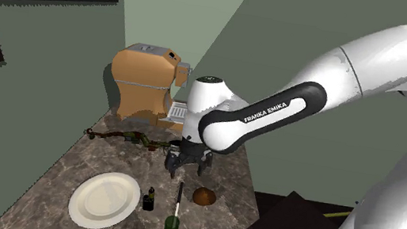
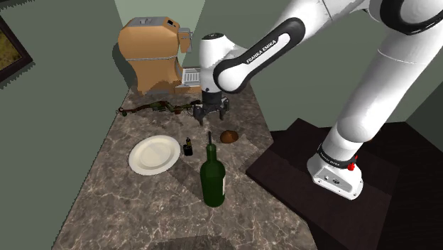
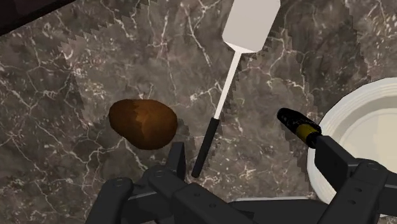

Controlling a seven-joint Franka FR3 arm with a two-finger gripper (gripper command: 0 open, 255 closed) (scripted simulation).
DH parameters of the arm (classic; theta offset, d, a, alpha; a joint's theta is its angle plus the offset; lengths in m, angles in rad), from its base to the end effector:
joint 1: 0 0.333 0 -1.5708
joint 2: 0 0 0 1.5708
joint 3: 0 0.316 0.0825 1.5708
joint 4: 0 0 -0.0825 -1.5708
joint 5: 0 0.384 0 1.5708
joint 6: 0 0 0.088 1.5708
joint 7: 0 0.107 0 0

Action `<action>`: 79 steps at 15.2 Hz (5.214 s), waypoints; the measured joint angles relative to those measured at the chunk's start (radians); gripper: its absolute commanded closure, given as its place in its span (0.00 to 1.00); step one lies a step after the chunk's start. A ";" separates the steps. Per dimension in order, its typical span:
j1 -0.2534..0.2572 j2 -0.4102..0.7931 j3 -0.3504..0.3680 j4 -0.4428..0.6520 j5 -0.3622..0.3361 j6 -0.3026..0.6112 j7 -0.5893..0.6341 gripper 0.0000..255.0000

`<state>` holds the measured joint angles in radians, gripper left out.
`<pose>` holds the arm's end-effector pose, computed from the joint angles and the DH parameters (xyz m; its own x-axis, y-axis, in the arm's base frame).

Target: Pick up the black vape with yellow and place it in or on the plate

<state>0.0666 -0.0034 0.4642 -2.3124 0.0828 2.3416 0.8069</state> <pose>0.4413 0.2605 0.3477 0.9451 -0.3260 -0.0219 -0.3267 -0.9430 -0.0633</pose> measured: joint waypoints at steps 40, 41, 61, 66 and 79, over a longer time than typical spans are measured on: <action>0.171 0.494 -0.079 0.366 -0.336 0.092 0.381 1.00; 0.167 0.486 -0.076 0.365 -0.332 0.085 0.377 1.00; 0.278 0.678 -0.074 0.920 -0.342 -0.280 0.381 1.00; 0.388 0.924 -0.104 1.382 -0.368 -0.487 0.361 1.00; 0.389 1.000 -0.118 1.348 -0.384 -0.380 0.369 1.00</action>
<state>0.4561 0.9967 0.3465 -0.9646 -0.3010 1.9615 1.1759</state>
